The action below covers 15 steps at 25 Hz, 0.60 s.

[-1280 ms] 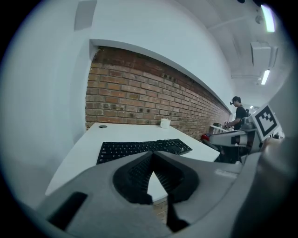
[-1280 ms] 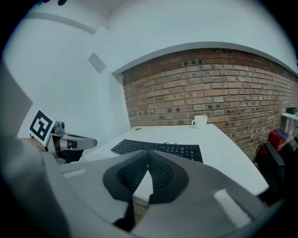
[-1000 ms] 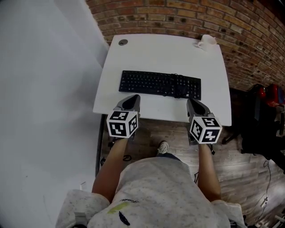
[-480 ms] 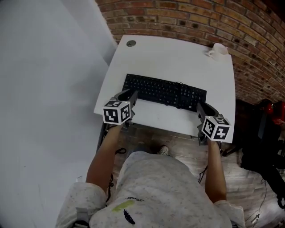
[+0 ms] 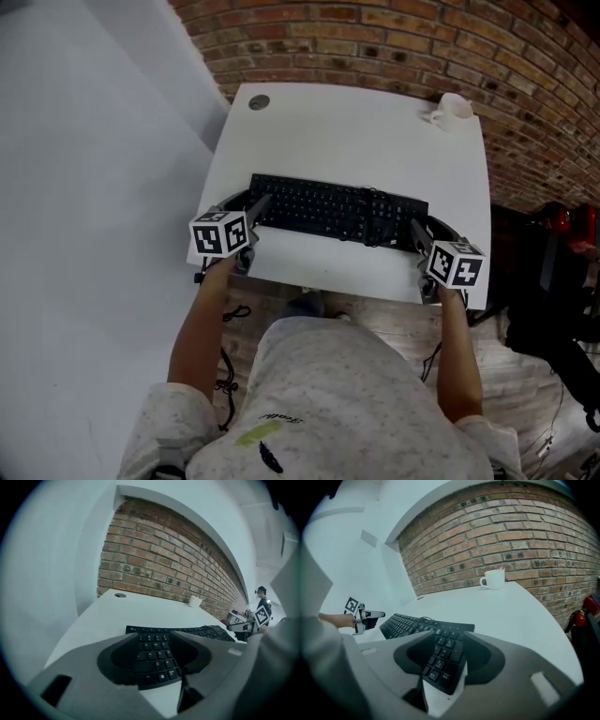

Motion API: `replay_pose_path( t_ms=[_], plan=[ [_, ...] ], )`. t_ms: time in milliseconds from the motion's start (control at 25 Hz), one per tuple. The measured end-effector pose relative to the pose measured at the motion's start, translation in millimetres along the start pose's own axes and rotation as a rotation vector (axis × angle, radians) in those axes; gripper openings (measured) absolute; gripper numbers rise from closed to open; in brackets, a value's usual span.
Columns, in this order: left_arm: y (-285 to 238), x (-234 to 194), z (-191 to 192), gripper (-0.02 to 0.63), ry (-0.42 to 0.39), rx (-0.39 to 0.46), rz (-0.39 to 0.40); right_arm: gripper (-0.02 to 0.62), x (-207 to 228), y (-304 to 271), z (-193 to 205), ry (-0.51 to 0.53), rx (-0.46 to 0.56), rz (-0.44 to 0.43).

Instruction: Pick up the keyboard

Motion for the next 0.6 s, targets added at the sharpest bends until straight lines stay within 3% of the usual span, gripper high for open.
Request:
replay_pose_path(
  t_ms=[320, 600],
  plan=[
    [-29, -32, 7, 0.275, 0.043, -0.051, 0.06, 0.27, 15, -24, -7, -0.072, -0.033, 0.058],
    [-48, -37, 7, 0.342, 0.053, -0.075, 0.136, 0.323, 20, -41, -7, -0.164, -0.072, 0.054]
  ],
)
Point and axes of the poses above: the fingertips, and each gripper's own axes: y backward along the fingers, x to its right, z out of its underside, the point moved 5 cm from there along y, backward along the fingers, and after that the axes turned 10 degrees about -y, right-handed, at the moved point
